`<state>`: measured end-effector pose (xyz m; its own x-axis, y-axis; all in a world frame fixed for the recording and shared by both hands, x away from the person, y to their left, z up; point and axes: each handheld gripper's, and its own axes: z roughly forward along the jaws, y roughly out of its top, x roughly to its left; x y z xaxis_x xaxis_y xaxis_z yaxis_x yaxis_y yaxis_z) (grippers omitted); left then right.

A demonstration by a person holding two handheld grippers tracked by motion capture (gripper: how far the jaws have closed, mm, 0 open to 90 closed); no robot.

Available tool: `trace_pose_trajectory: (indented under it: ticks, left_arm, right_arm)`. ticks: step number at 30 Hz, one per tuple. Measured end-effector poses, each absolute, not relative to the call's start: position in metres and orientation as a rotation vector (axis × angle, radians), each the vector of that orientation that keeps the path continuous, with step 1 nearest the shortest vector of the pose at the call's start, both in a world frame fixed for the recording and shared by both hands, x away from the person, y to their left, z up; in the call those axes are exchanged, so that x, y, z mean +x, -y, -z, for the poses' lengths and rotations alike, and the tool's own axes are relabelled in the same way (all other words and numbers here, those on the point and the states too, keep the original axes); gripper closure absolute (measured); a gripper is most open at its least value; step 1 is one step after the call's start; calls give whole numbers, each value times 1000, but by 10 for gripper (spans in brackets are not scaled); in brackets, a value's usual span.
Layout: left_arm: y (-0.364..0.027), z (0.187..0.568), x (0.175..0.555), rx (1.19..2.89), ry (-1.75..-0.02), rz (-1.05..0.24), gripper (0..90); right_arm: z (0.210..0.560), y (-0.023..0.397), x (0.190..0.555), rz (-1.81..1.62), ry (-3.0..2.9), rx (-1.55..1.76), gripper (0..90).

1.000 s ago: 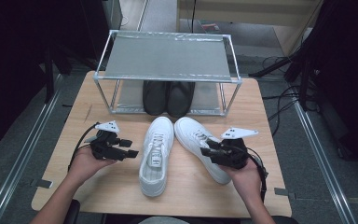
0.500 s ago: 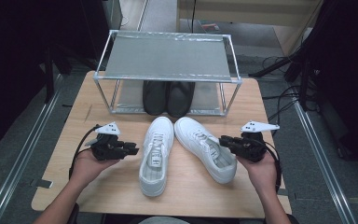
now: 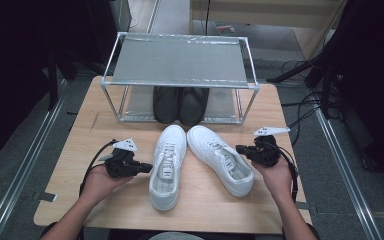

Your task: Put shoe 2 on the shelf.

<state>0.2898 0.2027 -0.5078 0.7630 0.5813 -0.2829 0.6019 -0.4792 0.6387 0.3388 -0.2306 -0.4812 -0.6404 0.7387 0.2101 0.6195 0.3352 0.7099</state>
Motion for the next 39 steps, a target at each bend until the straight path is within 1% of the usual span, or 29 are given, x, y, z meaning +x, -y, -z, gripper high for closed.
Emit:
trace_pose_trajectory:
  ticks: [4, 6, 7, 12, 17, 24, 30, 39]
  left_arm:
    - [-199, 507, 287, 2208, -877, 2, 900]
    - [-197, 508, 286, 2210, -862, 34, 900]
    - [-191, 508, 283, 2223, -822, 44, 900]
    - [-180, 508, 278, 2249, -766, 48, 899]
    - [-185, 507, 279, 2230, -791, 61, 890]
    - [-182, 509, 281, 2243, -795, 69, 886]
    - [-180, 509, 282, 2246, -788, 76, 894]
    - [-178, 510, 282, 2239, -796, 95, 897]
  right_arm:
    - [483, 230, 342, -1197, -2449, 1256, 900]
    - [484, 228, 342, -1193, -2448, 1261, 900]
    - [483, 226, 342, -1178, -2449, 1257, 900]
    - [482, 227, 342, -1164, -2443, 1249, 900]
    - [468, 241, 335, -1256, -2407, 1246, 900]
    - [465, 251, 326, -1255, -2485, 1200, 900]
    - [460, 248, 320, -1294, -2491, 1160, 900]
    - [467, 240, 320, -1277, -2519, 1162, 900]
